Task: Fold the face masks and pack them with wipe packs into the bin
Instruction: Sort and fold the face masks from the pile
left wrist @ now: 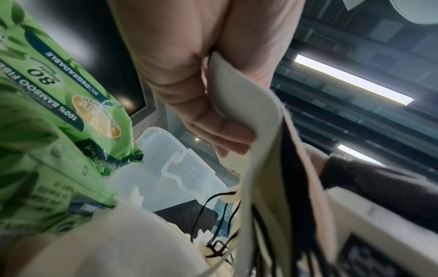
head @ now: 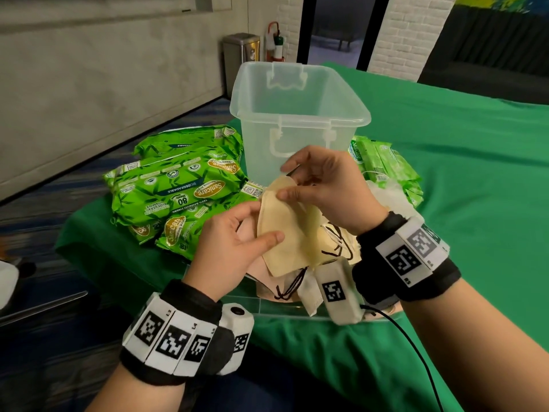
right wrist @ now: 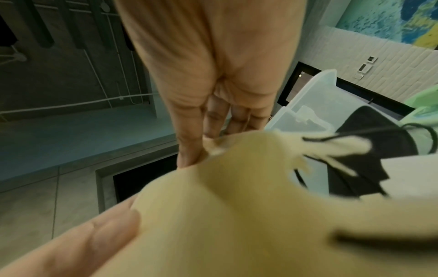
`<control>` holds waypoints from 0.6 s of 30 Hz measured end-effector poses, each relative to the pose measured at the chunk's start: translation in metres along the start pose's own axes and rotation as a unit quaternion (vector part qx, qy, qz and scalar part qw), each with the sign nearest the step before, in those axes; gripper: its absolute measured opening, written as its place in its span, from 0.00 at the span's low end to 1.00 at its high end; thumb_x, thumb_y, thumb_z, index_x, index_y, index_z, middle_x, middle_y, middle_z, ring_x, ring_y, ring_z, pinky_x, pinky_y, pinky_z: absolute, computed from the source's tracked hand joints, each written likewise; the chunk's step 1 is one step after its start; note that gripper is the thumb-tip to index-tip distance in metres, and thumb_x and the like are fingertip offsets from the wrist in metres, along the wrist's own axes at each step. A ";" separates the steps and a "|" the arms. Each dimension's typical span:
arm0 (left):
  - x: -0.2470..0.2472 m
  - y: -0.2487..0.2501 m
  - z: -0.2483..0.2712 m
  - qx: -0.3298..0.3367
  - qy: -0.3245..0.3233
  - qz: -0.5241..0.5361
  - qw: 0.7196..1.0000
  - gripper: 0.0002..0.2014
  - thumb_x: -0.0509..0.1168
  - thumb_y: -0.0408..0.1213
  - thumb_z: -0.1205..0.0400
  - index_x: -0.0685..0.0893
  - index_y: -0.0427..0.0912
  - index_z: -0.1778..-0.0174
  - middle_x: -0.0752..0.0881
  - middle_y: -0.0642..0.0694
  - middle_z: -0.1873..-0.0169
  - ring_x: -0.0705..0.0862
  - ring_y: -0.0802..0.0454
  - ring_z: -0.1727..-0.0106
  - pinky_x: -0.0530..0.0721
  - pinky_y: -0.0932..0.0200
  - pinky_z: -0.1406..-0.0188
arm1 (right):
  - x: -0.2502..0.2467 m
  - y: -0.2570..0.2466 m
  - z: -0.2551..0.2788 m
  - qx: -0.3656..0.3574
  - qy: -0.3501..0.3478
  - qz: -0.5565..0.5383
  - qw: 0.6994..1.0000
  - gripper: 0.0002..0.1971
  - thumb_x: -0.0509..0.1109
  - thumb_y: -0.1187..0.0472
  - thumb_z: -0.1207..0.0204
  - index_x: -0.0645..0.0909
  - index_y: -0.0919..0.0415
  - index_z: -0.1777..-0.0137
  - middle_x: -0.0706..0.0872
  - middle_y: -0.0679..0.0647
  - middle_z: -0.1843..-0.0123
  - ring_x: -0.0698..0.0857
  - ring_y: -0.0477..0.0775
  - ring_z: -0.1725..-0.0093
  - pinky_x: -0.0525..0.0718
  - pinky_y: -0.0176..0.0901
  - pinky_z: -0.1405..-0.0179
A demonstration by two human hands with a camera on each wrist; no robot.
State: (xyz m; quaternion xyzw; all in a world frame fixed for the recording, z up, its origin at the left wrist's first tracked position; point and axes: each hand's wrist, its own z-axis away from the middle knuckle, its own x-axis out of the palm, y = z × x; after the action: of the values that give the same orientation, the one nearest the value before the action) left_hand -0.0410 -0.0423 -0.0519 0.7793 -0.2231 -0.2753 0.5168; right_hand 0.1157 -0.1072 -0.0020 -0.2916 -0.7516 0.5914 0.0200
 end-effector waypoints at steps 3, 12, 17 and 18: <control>-0.002 -0.004 -0.002 -0.009 0.015 0.033 0.999 0.24 0.75 0.38 0.34 0.80 0.59 0.44 0.90 0.56 0.51 0.88 0.57 0.49 0.84 0.58 0.46 | -0.003 0.003 0.002 0.002 0.038 0.014 0.999 0.15 0.81 0.70 0.39 0.85 0.52 0.57 0.85 0.46 0.72 0.81 0.48 0.68 0.84 0.47 0.60; -0.005 -0.003 -0.004 -0.024 0.089 0.048 0.995 0.16 0.58 0.28 0.16 0.82 0.56 0.53 0.87 0.63 0.52 0.82 0.72 0.47 0.77 0.68 0.42 | -0.010 0.003 0.007 0.048 0.075 -0.141 0.986 0.11 0.67 0.73 0.25 0.74 0.58 0.63 0.79 0.46 0.74 0.74 0.43 0.74 0.69 0.33 0.75; 0.001 0.014 0.002 -0.040 0.071 0.137 0.987 0.12 0.55 0.44 0.15 0.84 0.51 0.49 0.89 0.67 0.62 0.84 0.74 0.56 0.78 0.77 0.56 | 0.014 0.000 0.009 0.044 0.034 -0.079 0.995 0.10 0.69 0.72 0.25 0.74 0.59 0.62 0.81 0.50 0.71 0.76 0.35 0.76 0.71 0.23 0.74; 0.002 0.015 0.003 -0.041 0.064 0.147 0.986 0.10 0.58 0.48 0.18 0.84 0.52 0.51 0.89 0.66 0.63 0.85 0.73 0.56 0.78 0.76 0.56 | 0.017 0.001 0.009 0.042 0.043 -0.062 0.996 0.10 0.69 0.71 0.25 0.74 0.58 0.62 0.80 0.50 0.71 0.75 0.35 0.77 0.70 0.23 0.75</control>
State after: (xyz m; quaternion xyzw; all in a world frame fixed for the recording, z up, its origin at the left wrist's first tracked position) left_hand -0.0427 -0.0509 -0.0389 0.7320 -0.2901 -0.1549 0.5966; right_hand 0.0986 -0.1069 -0.0105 -0.2680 -0.7412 0.6072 0.1011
